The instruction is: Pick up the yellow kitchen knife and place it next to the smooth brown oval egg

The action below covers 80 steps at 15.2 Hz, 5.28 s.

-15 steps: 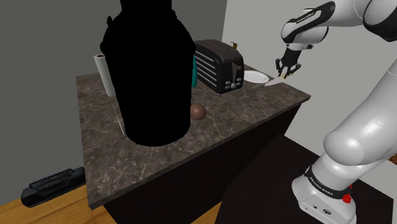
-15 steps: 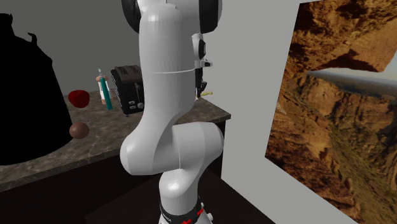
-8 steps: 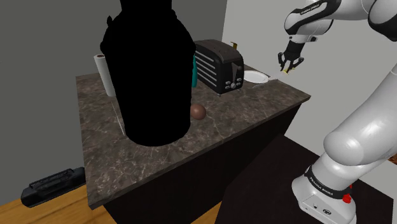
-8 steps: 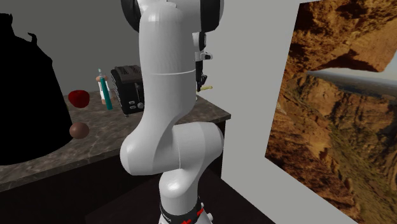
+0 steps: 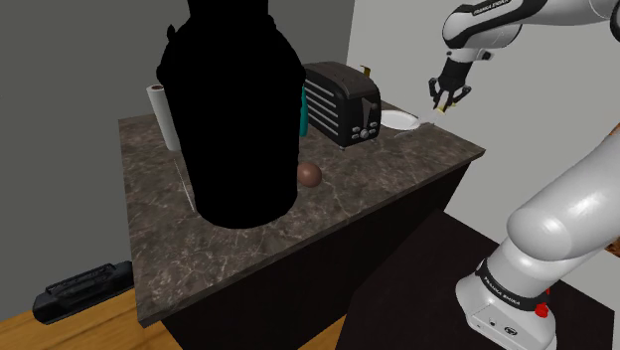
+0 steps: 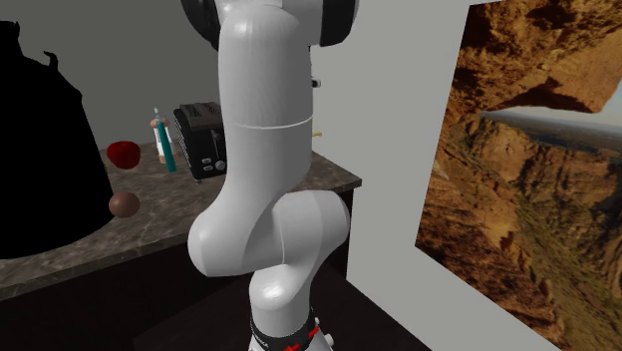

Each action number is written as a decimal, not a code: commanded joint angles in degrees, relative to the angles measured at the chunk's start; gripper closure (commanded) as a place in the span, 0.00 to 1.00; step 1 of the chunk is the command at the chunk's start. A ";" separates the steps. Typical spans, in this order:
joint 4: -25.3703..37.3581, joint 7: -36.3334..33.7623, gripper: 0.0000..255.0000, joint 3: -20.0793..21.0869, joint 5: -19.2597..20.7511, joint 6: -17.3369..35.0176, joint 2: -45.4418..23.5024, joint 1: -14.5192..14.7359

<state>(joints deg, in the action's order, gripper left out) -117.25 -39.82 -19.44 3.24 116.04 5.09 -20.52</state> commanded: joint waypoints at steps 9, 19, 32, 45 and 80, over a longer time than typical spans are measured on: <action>-14.00 -14.67 1.00 8.60 2.89 0.06 13.51 4.35; -21.11 -28.62 1.00 18.83 0.19 -1.52 21.32 9.67; -20.46 -47.01 1.00 33.08 -5.99 -3.12 21.76 17.61; -8.84 -66.83 1.00 47.70 -7.08 -3.92 10.73 22.78; -20.21 -71.83 0.00 50.61 -2.44 15.91 1.22 22.14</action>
<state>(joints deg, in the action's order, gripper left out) -137.47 -111.65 31.17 0.79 131.95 6.31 1.62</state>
